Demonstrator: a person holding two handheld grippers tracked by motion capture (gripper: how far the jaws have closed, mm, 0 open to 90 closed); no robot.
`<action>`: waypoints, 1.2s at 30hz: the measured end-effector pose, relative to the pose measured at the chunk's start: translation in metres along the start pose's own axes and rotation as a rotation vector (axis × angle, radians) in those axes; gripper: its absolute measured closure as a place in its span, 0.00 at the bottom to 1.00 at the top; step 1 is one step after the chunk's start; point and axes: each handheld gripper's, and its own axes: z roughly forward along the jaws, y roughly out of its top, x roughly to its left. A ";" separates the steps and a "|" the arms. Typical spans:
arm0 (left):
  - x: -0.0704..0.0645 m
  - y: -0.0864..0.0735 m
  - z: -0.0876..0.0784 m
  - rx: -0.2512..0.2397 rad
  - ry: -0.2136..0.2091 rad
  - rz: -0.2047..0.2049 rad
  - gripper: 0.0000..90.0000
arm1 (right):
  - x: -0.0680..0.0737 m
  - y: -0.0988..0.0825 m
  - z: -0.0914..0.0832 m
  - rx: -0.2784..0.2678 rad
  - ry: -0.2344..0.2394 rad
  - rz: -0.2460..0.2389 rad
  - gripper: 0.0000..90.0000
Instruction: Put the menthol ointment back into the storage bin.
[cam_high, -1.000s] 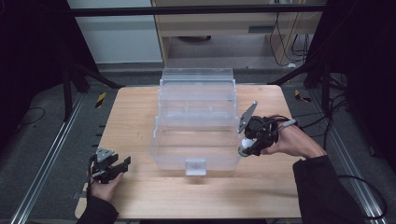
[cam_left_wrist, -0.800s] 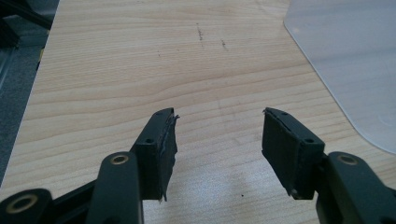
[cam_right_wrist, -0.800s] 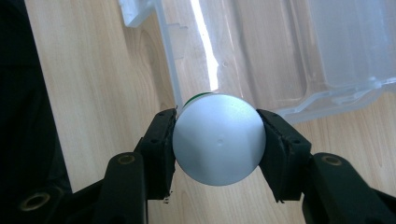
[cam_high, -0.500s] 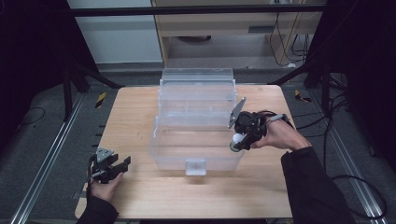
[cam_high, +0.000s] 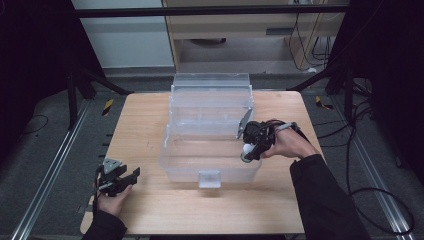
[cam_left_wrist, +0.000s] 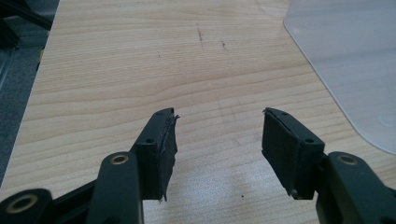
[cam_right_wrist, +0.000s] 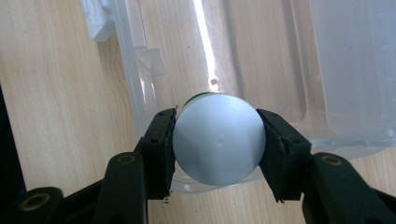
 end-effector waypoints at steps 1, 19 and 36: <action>0.000 0.000 0.000 0.000 0.000 0.000 0.49 | 0.000 0.000 0.002 0.001 0.000 -0.004 0.56; 0.000 0.000 0.000 0.000 0.000 0.000 0.49 | -0.005 -0.014 0.023 0.024 0.016 0.029 0.56; 0.000 0.000 0.000 0.001 0.001 0.001 0.49 | -0.004 -0.020 0.034 0.044 0.040 0.041 0.56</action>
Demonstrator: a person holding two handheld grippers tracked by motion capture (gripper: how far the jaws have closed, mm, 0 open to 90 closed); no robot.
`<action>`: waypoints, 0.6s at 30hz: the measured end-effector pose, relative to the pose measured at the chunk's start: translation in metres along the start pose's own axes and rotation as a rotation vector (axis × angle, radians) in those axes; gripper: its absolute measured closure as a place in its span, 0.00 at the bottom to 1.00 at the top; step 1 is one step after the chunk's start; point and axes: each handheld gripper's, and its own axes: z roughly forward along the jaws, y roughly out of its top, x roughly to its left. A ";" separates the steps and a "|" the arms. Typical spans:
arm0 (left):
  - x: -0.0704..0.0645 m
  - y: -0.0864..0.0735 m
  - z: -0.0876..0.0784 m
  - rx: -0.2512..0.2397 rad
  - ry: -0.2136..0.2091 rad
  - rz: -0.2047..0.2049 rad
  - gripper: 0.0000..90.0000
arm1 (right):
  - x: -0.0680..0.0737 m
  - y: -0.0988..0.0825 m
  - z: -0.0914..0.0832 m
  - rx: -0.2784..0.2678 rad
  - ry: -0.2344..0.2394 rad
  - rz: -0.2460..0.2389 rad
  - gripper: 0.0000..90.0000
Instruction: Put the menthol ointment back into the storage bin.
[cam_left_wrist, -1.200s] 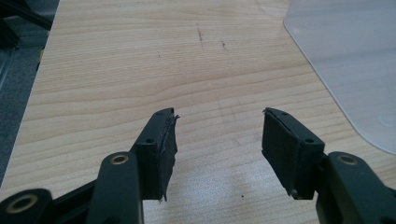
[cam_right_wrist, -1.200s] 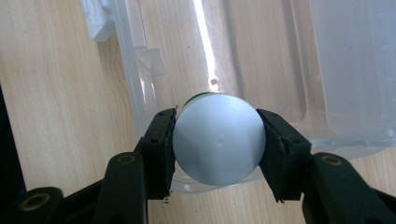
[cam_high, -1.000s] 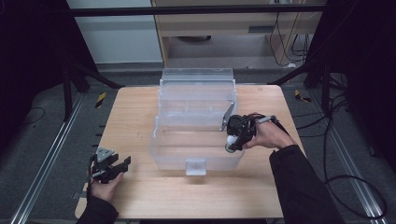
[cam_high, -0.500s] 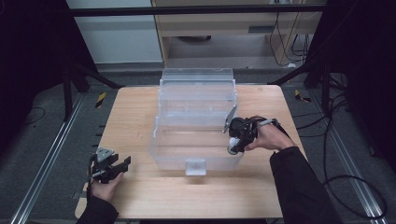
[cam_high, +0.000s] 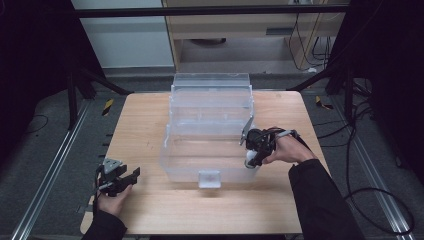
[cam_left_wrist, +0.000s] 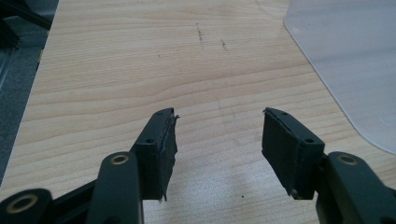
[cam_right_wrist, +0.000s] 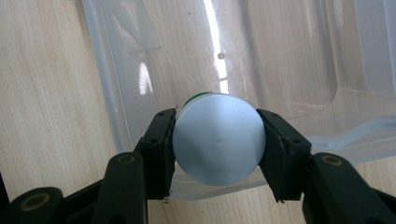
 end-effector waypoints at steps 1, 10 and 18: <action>0.000 0.000 0.000 0.000 0.001 0.000 0.49 | 0.000 -0.001 0.001 -0.001 -0.002 -0.001 0.56; 0.000 0.000 0.000 0.000 0.001 0.000 0.49 | 0.000 -0.002 0.005 0.006 0.014 0.006 0.56; 0.000 0.000 0.000 0.000 0.000 0.000 0.49 | 0.000 -0.002 0.009 0.011 0.019 0.005 0.55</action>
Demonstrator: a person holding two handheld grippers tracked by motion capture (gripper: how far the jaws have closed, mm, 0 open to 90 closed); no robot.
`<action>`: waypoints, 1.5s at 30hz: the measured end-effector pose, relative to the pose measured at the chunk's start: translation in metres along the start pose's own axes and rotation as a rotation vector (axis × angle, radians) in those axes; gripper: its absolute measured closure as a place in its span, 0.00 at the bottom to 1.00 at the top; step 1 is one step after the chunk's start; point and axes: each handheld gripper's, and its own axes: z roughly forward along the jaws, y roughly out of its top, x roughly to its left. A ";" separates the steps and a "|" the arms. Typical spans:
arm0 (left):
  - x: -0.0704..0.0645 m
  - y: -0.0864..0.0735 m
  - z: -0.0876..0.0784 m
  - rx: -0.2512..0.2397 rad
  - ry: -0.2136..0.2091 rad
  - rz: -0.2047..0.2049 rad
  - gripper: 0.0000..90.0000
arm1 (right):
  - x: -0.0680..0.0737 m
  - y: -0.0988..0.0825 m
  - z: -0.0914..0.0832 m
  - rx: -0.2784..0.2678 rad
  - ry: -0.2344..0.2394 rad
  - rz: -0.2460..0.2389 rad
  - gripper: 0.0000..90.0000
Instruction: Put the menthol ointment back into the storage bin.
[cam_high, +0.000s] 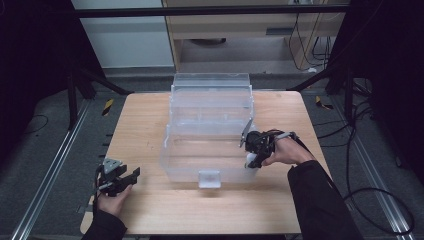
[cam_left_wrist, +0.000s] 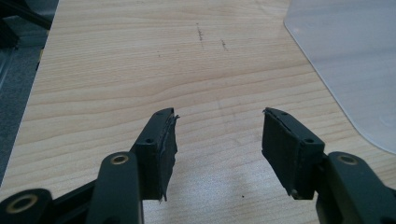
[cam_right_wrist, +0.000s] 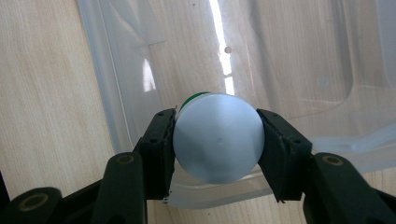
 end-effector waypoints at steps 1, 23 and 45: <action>0.000 0.000 0.000 0.000 0.000 0.000 0.49 | 0.000 0.000 0.000 -0.001 0.002 0.002 0.55; -0.001 0.000 0.001 0.003 -0.002 0.000 0.49 | 0.003 -0.006 -0.018 -0.088 -0.035 0.057 0.52; -0.001 0.000 0.001 0.007 -0.004 0.001 0.48 | 0.024 -0.058 -0.060 -0.393 -0.204 0.264 0.20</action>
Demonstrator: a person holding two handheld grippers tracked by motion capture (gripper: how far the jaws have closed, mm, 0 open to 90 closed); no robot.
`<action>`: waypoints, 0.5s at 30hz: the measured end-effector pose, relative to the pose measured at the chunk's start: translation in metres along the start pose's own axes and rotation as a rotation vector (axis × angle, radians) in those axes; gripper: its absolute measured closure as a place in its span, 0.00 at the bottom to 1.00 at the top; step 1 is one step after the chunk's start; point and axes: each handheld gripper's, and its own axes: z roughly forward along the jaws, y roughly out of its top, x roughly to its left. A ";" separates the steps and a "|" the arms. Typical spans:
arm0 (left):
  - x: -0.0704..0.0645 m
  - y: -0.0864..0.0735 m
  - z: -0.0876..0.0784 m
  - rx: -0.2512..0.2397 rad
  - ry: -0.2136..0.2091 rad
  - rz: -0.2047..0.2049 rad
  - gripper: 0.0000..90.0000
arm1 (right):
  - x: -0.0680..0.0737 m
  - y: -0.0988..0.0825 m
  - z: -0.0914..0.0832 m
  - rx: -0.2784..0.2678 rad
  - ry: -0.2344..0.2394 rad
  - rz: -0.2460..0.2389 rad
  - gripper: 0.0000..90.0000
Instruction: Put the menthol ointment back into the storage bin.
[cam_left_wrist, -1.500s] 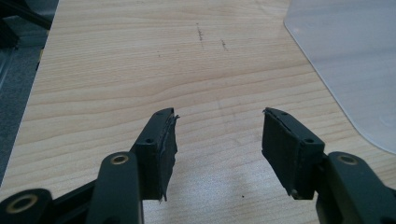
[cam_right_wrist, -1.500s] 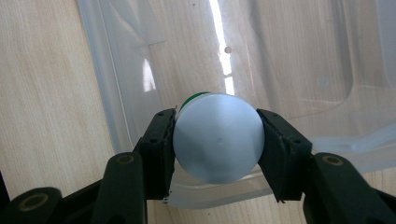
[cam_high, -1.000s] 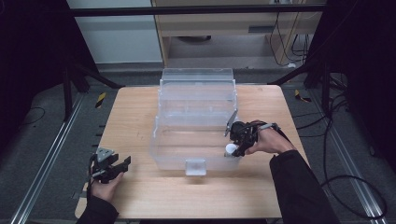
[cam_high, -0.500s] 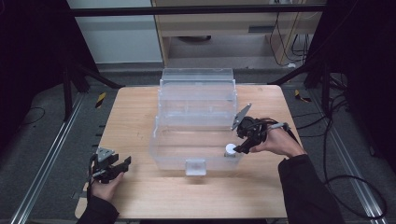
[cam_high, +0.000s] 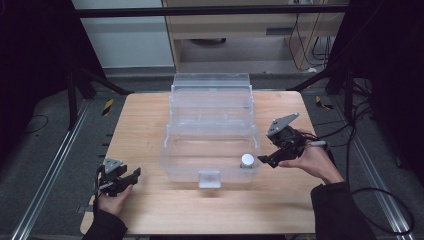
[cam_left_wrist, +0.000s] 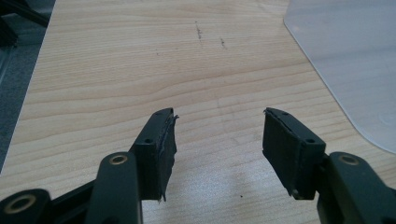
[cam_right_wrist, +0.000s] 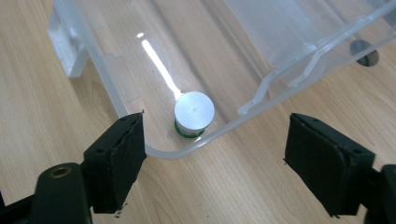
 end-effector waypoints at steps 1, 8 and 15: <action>0.000 0.000 0.000 0.000 0.000 0.001 0.48 | 0.000 -0.003 -0.001 -0.012 -0.003 0.019 0.19; -0.002 0.000 0.000 -0.001 -0.002 0.007 0.48 | 0.005 -0.025 -0.004 -0.091 -0.055 0.110 0.14; -0.002 0.000 0.001 0.002 -0.004 0.007 0.47 | 0.011 -0.047 -0.001 -0.144 -0.138 0.181 0.12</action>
